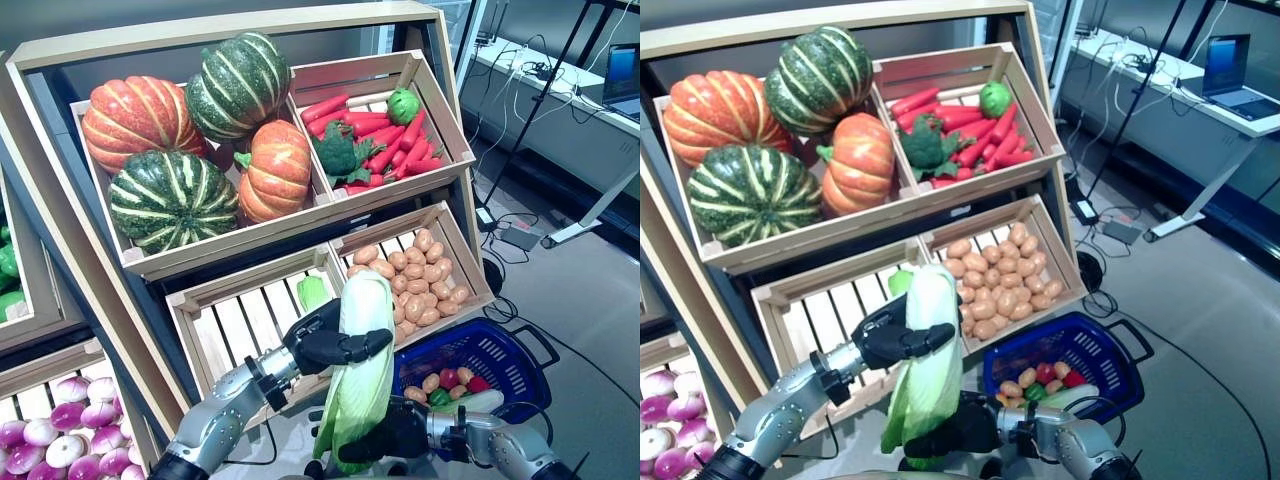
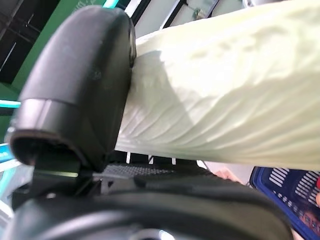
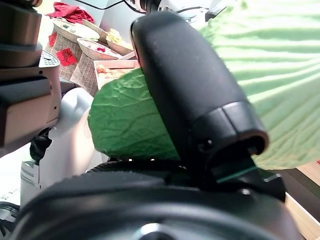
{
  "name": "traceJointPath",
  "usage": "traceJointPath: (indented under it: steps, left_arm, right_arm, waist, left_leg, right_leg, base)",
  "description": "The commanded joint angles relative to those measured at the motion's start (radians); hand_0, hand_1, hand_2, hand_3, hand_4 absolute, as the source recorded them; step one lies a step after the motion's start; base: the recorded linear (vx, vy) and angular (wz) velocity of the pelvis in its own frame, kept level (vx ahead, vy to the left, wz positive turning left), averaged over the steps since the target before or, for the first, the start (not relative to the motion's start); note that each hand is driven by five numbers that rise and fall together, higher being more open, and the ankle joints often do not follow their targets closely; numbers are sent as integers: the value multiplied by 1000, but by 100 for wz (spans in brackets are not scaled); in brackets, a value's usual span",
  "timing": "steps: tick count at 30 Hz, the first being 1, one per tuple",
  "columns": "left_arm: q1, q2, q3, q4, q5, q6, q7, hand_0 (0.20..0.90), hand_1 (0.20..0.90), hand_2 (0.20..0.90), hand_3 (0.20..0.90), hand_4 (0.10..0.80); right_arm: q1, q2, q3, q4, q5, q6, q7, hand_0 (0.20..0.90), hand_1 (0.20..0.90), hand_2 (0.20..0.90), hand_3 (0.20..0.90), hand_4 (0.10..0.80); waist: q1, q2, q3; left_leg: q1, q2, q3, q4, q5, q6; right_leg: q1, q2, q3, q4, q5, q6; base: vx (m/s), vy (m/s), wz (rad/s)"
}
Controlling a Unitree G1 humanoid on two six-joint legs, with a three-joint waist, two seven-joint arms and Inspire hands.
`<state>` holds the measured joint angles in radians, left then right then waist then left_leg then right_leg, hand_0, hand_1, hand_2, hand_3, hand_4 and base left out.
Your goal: Put vegetables into the basket
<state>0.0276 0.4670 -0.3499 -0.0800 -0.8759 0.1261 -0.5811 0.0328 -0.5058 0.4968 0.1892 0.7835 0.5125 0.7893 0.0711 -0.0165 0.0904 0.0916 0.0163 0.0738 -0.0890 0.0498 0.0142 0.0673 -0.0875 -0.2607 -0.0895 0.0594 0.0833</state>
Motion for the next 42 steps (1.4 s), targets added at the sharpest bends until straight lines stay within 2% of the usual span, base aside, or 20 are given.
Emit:
traceJointPath:
  steps: [1,14,16,17,30,42]
  left_arm:
    - [-161,-77,-70,-124,-151,-42,-110,300,300,300,300,400]
    - [-150,-71,-61,-117,-160,-19,-116,300,300,300,300,400]
    - [-150,-72,-60,-115,-159,-20,-113,575,575,575,575,584]
    - [-148,-74,-53,-111,-166,-21,-106,900,900,900,900,800]
    - [-122,-79,42,-116,-238,-31,-48,900,900,900,900,800]
    - [-93,-114,188,-99,-359,-23,4,900,900,900,900,800]
  right_arm:
    - [-59,63,59,-77,88,-29,95,300,300,300,300,400]
    - [-41,80,43,-69,133,-35,103,300,300,300,300,400]
    - [-40,82,43,-70,144,-35,92,300,300,300,300,400]
    - [-38,88,39,-65,152,-36,88,300,300,300,300,400]
    - [-17,93,-46,-57,226,-111,27,300,300,300,300,400]
    - [-1,91,-231,-51,277,-227,-40,300,300,300,300,400]
  waist:
    - [2,-33,-53]
    - [1,-31,-49]
    - [1,-30,-49]
    - [1,-30,-49]
    - [1,-26,-47]
    - [-14,-32,-43]
  left_leg:
    - [0,19,-43,2,-54,-56]
    - [1,19,-47,2,-54,-55]
    - [0,20,-47,2,-54,-55]
    - [1,20,-47,2,-54,-55]
    - [-1,19,-48,2,-52,-57]
    - [0,23,-40,2,-56,-57]
  right_leg:
    - [36,-66,23,2,-5,70]
    - [37,-64,23,2,-6,70]
    - [36,-65,23,2,-6,71]
    - [37,-65,22,2,-6,70]
    - [35,-68,18,2,-2,69]
    - [33,-66,17,2,-2,66]
  base:
    - [0,0,0]
    - [0,0,0]
    - [0,0,0]
    - [0,0,0]
    - [0,0,0]
    - [-3,-2,1]
